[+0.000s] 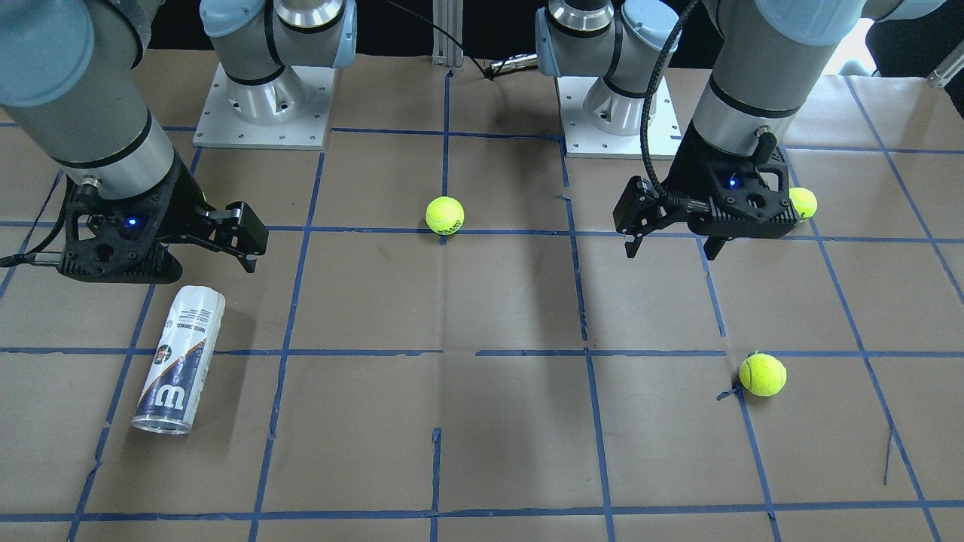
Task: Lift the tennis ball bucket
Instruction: 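Move the right gripper down over the upright Wilson can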
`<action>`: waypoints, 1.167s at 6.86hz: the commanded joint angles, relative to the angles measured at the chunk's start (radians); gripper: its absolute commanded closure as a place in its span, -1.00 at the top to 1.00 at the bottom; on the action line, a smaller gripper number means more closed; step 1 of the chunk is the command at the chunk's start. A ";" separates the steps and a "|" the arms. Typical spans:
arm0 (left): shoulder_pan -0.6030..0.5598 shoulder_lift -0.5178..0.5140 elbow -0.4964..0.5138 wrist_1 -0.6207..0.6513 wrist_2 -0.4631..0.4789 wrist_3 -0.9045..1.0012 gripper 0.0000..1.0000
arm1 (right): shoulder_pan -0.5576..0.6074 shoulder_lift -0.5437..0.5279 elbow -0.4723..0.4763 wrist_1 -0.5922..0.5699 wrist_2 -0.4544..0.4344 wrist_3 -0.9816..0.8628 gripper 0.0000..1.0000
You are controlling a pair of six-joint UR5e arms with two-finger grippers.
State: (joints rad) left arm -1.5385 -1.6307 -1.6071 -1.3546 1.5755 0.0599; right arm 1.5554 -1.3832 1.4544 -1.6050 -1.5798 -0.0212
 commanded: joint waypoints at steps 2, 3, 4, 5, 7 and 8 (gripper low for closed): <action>-0.002 0.012 -0.016 -0.001 0.003 -0.002 1.00 | -0.056 0.004 0.081 -0.067 -0.011 -0.031 1.00; -0.002 0.015 -0.016 0.000 0.004 -0.002 1.00 | -0.108 0.025 0.134 -0.134 -0.009 -0.043 1.00; -0.002 0.011 -0.016 0.000 0.003 -0.002 1.00 | -0.126 0.071 0.177 -0.232 -0.015 -0.084 1.00; -0.003 0.000 -0.016 0.002 0.001 -0.008 1.00 | -0.126 0.097 0.210 -0.299 -0.017 -0.091 1.00; -0.002 0.005 -0.013 0.002 0.000 -0.003 1.00 | -0.165 0.118 0.241 -0.337 -0.028 -0.101 1.00; -0.002 -0.003 -0.013 0.005 -0.002 -0.008 1.00 | -0.204 0.166 0.233 -0.354 -0.025 -0.121 1.00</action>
State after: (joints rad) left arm -1.5403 -1.6260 -1.6211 -1.3530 1.5756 0.0558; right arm 1.3933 -1.2613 1.6866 -1.9381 -1.6060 -0.1239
